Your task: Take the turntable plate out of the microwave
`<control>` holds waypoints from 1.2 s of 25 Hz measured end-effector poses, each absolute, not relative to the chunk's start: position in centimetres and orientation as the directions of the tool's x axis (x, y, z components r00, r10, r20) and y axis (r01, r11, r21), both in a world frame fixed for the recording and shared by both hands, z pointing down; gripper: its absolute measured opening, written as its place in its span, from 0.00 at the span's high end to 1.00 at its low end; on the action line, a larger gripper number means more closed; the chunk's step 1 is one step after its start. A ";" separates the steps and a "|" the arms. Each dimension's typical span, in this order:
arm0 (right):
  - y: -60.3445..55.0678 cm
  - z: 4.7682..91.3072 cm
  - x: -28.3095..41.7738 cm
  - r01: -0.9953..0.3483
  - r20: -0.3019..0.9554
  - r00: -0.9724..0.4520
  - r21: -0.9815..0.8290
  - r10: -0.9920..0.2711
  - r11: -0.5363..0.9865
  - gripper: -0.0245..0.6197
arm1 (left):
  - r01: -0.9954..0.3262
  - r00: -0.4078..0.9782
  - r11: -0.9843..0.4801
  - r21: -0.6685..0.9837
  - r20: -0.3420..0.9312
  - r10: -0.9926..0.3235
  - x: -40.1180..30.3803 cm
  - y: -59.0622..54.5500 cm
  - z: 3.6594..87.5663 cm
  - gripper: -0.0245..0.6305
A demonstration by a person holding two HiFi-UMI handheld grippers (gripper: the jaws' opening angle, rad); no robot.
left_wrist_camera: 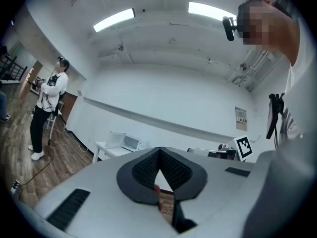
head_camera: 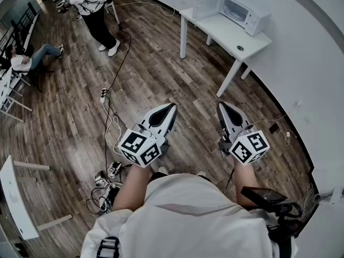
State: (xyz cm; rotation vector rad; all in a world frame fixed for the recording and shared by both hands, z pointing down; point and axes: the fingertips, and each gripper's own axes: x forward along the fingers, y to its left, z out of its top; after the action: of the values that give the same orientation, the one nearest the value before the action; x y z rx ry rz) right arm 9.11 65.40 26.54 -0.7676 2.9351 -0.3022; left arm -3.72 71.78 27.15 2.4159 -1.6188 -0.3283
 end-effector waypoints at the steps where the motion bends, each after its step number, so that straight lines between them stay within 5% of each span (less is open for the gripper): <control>1: 65.3 26.7 8.9 -0.478 -0.038 -0.867 -0.216 -0.496 0.852 0.96 | -0.879 0.369 -0.371 0.299 -0.067 -0.927 -4.1 71.8 27.2 0.95; 13: 67.4 27.9 3.6 -0.539 -0.035 -0.828 -0.220 -0.559 0.813 0.96 | -0.862 0.378 -0.391 0.322 -0.104 -0.920 -11.4 73.8 29.5 0.95; 30: 59.6 29.4 1.0 -0.564 -0.030 -0.805 -0.276 -0.593 0.778 0.95 | -0.842 0.453 -0.442 0.309 -0.038 -0.891 -13.3 65.7 30.6 0.95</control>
State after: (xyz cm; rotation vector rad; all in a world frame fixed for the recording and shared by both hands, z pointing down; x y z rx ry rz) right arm 1.02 59.58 29.39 -0.9313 2.8530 -0.3880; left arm -13.28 65.69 30.55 2.4590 -1.4977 -0.2853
